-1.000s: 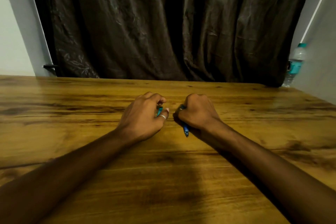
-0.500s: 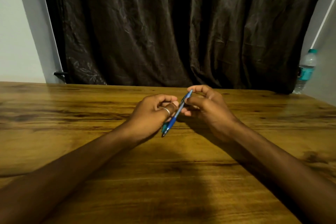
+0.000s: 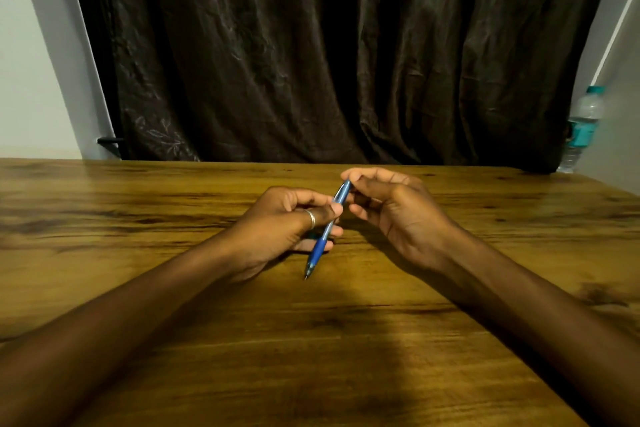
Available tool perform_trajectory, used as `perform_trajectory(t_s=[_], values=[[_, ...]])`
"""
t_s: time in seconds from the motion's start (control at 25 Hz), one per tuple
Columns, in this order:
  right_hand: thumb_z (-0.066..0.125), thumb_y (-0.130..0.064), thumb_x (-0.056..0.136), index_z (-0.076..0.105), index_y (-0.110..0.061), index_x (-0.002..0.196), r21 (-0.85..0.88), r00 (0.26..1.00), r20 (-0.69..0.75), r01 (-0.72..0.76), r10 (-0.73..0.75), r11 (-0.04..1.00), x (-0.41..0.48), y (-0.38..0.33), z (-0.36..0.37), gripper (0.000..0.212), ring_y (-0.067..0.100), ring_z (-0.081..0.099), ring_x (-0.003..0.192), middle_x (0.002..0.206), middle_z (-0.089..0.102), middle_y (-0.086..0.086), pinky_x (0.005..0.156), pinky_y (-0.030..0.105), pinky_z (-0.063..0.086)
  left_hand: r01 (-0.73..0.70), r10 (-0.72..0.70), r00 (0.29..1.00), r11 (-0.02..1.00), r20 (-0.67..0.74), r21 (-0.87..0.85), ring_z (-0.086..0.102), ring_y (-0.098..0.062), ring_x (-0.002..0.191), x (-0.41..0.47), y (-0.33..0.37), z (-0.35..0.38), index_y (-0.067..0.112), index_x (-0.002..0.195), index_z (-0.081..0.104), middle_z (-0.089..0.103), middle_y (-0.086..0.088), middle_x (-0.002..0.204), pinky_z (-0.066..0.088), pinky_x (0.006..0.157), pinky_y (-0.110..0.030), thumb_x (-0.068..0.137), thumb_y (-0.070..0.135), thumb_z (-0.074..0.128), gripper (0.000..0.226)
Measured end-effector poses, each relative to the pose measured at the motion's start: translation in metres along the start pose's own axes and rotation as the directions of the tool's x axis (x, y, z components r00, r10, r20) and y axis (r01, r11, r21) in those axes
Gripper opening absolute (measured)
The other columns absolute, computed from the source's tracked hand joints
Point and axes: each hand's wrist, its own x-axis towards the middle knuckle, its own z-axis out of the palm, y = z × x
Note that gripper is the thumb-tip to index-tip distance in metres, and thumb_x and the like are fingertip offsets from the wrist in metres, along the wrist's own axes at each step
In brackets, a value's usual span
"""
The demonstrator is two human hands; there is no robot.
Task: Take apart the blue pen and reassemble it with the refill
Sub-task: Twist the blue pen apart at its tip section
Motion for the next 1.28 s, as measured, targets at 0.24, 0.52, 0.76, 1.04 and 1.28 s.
perform_trajectory(t_s=[0.24,0.52,0.76,1.04,1.28], values=[[0.061,-0.01,0.096,0.073,-0.007,0.097,-0.048,1.0,0.024,-0.001,0.003,0.999,0.0,-0.002,0.0,0.013,0.008,0.065,0.071,0.077,0.07,0.003,0.066,0.021,0.051,0.051,-0.049,0.998,0.998,0.043,-0.046,0.078,-0.021,0.091,0.002,0.0,-0.001,0.006,0.108,0.075,0.08,-0.012,0.096,0.063,0.075,-0.031,0.076,0.024,0.075,0.036],[0.061,-0.009,0.096,0.075,-0.007,0.098,-0.019,1.0,0.009,-0.004,0.004,1.0,0.005,-0.001,-0.002,0.014,0.008,0.067,0.071,0.076,0.072,0.002,0.065,0.02,0.053,0.069,-0.068,0.998,0.996,0.016,-0.054,0.078,-0.021,0.088,0.002,0.008,0.0,0.004,0.108,0.075,0.08,-0.013,0.091,0.063,0.071,-0.029,0.087,0.014,0.073,0.023],[0.063,-0.01,0.095,0.075,-0.011,0.091,-0.194,0.982,-0.162,0.062,-0.095,0.979,0.015,-0.013,-0.024,0.013,0.008,0.063,0.071,0.073,0.071,-0.003,0.059,0.019,0.049,0.093,-0.092,0.995,0.995,0.028,-0.025,0.078,-0.019,0.086,-0.004,0.012,0.004,0.003,0.11,0.073,0.08,-0.013,0.092,0.063,0.068,-0.026,0.089,0.011,0.072,0.023],[0.064,-0.007,0.076,0.075,-0.004,0.073,-0.601,0.999,-0.012,-0.036,0.036,0.799,0.002,0.013,-0.019,0.012,0.03,0.06,0.058,0.074,0.069,0.034,0.053,0.037,0.044,0.048,-0.056,0.99,0.997,-0.131,-0.061,0.077,-0.014,0.078,0.0,0.011,0.0,0.002,0.106,0.074,0.078,-0.007,0.085,0.062,0.066,-0.024,0.09,0.015,0.072,0.021],[0.066,-0.015,0.071,0.078,-0.014,0.069,-0.794,0.999,0.048,0.043,-0.009,0.606,0.002,0.016,-0.023,0.013,0.017,0.056,0.043,0.057,0.071,0.013,0.041,0.026,0.041,0.049,-0.055,0.991,0.997,-0.123,-0.052,0.077,-0.014,0.08,0.001,0.009,-0.001,0.004,0.105,0.076,0.079,-0.007,0.086,0.061,0.067,-0.024,0.089,0.016,0.074,0.02]])
